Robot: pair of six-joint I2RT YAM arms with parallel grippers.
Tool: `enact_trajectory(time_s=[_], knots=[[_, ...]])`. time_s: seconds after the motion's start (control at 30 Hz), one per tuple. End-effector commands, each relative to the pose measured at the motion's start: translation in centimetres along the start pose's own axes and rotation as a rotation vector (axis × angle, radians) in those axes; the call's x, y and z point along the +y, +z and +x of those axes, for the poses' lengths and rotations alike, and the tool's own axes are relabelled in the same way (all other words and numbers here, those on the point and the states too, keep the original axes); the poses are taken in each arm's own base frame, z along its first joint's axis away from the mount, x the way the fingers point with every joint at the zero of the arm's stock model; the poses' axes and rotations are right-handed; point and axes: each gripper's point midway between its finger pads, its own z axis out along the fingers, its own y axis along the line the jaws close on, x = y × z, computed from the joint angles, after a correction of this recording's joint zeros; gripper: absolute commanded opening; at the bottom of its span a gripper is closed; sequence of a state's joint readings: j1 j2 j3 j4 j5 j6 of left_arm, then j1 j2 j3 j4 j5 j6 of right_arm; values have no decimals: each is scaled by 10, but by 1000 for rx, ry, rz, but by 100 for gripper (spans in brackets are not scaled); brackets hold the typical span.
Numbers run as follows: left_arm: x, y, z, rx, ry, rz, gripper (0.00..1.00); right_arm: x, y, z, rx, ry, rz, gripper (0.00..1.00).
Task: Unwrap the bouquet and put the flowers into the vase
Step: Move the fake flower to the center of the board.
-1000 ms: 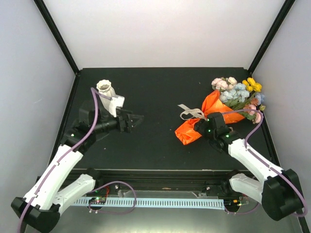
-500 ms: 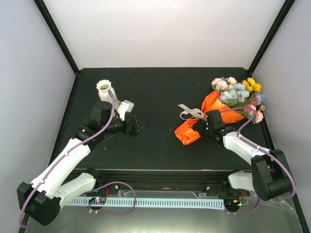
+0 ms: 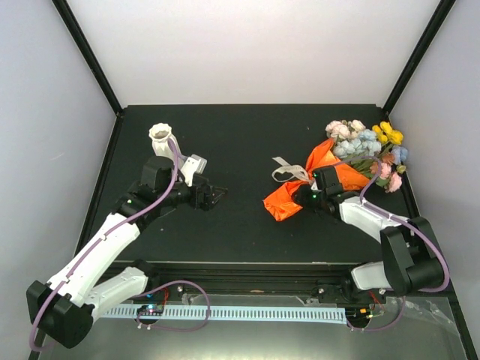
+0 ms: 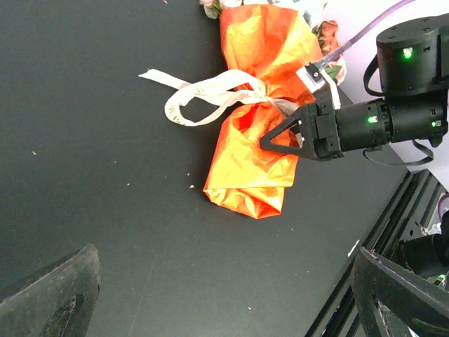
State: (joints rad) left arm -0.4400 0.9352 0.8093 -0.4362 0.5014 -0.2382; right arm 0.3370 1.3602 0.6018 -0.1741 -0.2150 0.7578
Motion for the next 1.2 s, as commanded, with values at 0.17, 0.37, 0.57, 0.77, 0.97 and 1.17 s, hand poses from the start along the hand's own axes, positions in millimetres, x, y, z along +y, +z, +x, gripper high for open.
enact_trajectory(time_s=[0.17,0.37,0.57,0.77,0.97,1.17], knots=[[-2,-2,-3,-17,31,-2,99,59,7,33,140,-328,-100,41],[-1,-1,-3,-13,29,-2,99,84,11,77,235,-461,-150,38],[-2,2,2,11,7,8,94,105,6,137,380,-608,-213,38],[0,0,-1,4,-12,-11,92,98,-17,146,383,-651,-190,39],[-4,0,-4,10,-32,-2,91,73,-41,117,265,-644,-12,52],[-8,9,4,36,0,30,92,61,-42,102,237,-456,10,57]])
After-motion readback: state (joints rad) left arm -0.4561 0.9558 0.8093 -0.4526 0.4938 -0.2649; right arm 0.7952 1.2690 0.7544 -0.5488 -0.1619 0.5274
